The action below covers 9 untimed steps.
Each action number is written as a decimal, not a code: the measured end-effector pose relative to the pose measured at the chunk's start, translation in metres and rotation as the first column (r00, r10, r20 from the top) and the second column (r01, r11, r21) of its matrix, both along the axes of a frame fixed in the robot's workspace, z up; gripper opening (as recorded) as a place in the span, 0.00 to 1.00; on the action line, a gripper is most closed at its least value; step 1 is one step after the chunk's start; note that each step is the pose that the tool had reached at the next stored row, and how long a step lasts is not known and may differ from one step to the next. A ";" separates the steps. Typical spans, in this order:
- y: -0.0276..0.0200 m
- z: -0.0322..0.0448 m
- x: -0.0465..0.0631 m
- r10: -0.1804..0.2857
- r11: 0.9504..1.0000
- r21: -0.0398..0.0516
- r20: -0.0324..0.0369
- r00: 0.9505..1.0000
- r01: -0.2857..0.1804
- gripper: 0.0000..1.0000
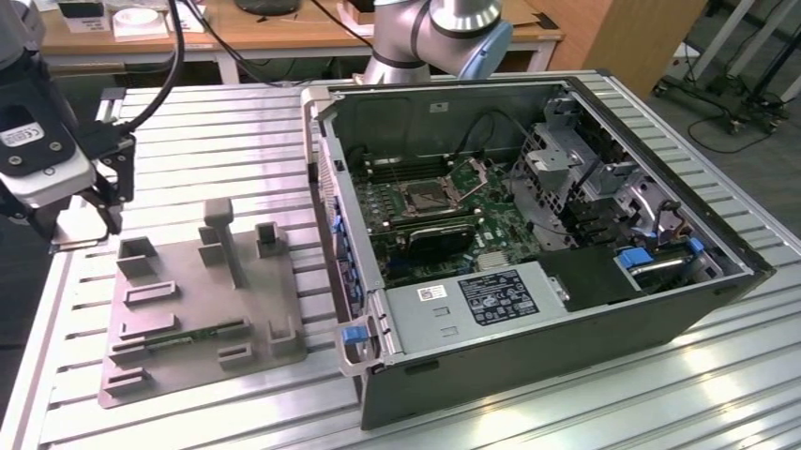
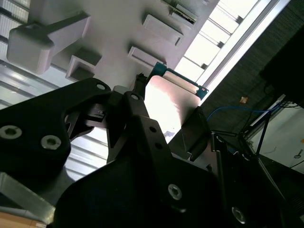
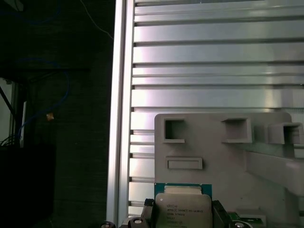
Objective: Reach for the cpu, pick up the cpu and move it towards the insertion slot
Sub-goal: 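Pick up the cpu and move it towards the insertion slot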
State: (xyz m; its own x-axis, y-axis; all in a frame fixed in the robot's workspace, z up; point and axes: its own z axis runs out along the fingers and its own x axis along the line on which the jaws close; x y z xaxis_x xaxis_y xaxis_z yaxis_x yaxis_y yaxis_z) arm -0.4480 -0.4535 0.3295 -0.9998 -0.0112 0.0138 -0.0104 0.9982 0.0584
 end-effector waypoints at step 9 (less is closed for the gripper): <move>0.0000 0.0070 0.000 0.000 1.000 0.001 0.000 1.000 0.000 0.54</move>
